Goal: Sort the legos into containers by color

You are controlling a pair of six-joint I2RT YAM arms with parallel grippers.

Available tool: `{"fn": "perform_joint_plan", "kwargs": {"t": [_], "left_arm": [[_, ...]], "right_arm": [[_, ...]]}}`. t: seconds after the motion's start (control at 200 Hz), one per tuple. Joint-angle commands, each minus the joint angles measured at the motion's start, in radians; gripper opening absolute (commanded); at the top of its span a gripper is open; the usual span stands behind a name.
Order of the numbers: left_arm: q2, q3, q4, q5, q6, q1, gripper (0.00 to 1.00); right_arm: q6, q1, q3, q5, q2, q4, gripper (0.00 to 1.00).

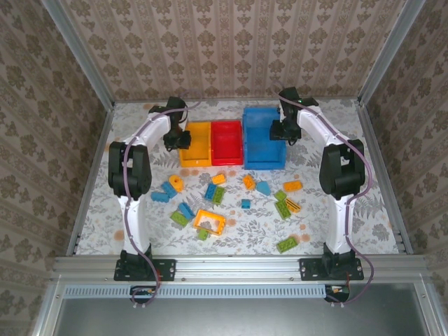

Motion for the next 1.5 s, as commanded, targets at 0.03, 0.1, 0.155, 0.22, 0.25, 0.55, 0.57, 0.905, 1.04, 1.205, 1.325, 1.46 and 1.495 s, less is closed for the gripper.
{"fn": "perform_joint_plan", "kwargs": {"t": [0.03,0.1,0.155,0.22,0.25,0.55,0.57,0.905,1.04,1.205,1.325,1.46,1.495], "left_arm": [[-0.046,-0.004,-0.027,-0.065,0.003,-0.008,0.38],[-0.068,-0.002,-0.033,-0.076,-0.013,-0.01,0.47],[-0.097,-0.004,-0.033,-0.08,-0.028,-0.01,0.49],[-0.14,-0.018,-0.032,-0.094,-0.053,-0.013,0.54],[-0.163,-0.026,-0.03,-0.104,-0.064,-0.013,0.56],[-0.496,-0.292,0.037,-0.056,-0.217,-0.024,0.61],[-0.533,-0.328,0.05,-0.041,-0.233,-0.028,0.61],[-1.303,-0.946,0.14,0.097,-0.526,-0.225,0.58],[-1.545,-1.046,0.052,0.158,-0.567,-0.264,0.55],[-1.651,-1.068,-0.018,0.322,-0.519,-0.264,0.54],[-1.659,-1.085,-0.082,0.443,-0.484,-0.274,0.53],[-1.706,-1.092,-0.193,0.443,-0.445,-0.287,0.53],[-1.706,-1.093,-0.203,0.442,-0.44,-0.287,0.54]], "right_arm": [[-0.005,0.021,0.049,0.046,-0.01,-0.049,0.59],[-0.005,0.027,0.043,0.062,-0.05,-0.042,0.61],[-0.002,0.032,0.029,0.077,-0.088,-0.031,0.62],[0.003,0.039,-0.008,0.103,-0.151,-0.007,0.62],[0.003,0.043,-0.033,0.115,-0.185,0.01,0.63],[-0.122,0.246,-0.523,0.007,-0.59,0.356,0.62],[-0.139,0.277,-0.557,-0.017,-0.606,0.392,0.62],[-0.227,0.712,-0.806,-0.147,-0.589,0.518,0.54],[-0.252,0.75,-0.767,-0.158,-0.481,0.495,0.5],[-0.289,0.764,-0.688,-0.132,-0.358,0.431,0.5],[-0.299,0.769,-0.646,-0.129,-0.307,0.409,0.49],[-0.298,0.78,-0.606,-0.112,-0.251,0.384,0.44],[-0.293,0.781,-0.595,-0.103,-0.234,0.376,0.42]]}}
